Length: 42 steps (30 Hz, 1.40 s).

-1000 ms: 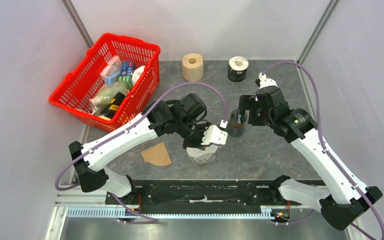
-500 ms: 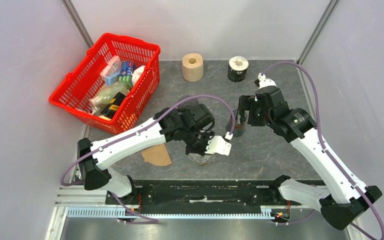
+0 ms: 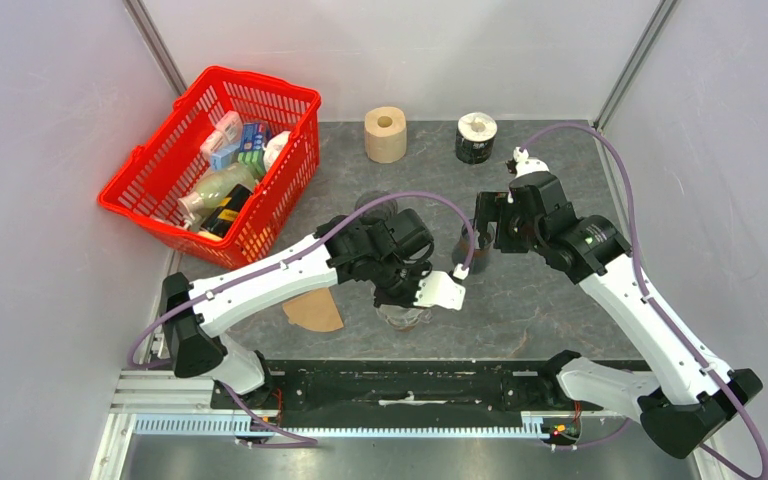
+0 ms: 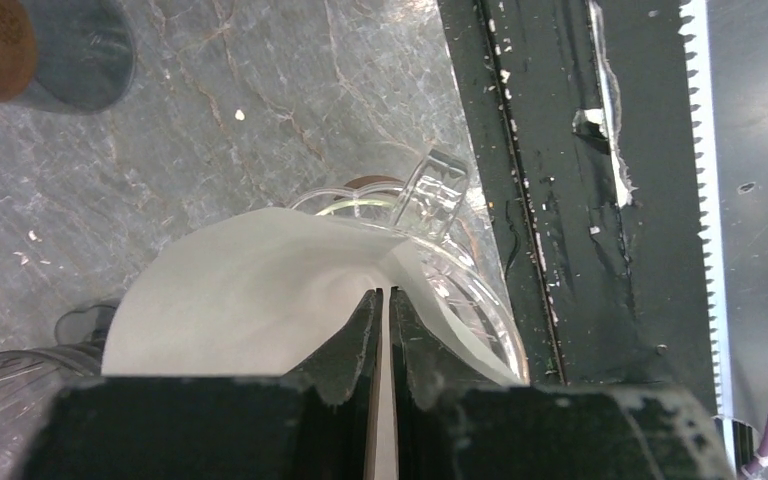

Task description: Place the coffee filter in the dripper

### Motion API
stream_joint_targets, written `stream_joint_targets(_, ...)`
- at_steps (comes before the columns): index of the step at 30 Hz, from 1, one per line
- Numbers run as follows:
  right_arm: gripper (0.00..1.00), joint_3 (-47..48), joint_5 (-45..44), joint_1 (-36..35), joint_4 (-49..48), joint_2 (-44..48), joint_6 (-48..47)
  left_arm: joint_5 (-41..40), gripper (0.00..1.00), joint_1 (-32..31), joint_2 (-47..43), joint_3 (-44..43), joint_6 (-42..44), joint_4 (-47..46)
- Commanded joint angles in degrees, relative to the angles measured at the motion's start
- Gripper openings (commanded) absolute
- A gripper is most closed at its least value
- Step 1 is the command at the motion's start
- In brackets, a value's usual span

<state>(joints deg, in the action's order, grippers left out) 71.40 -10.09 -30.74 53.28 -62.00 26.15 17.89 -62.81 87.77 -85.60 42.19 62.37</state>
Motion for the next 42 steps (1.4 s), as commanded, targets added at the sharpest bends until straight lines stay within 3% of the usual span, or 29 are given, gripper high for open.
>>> stream_joint_targets(1,0.97,-0.2,0.2,0.2,-0.5,0.8,0.4,-2.3,0.12,-0.4,0.3,0.2,2.1,-2.7)
stream_joint_targets(42,0.97,-0.6,0.5,0.2,-0.3,2.4,0.7,-3.1,0.18,-1.6,0.4,1.6,4.1,-1.9)
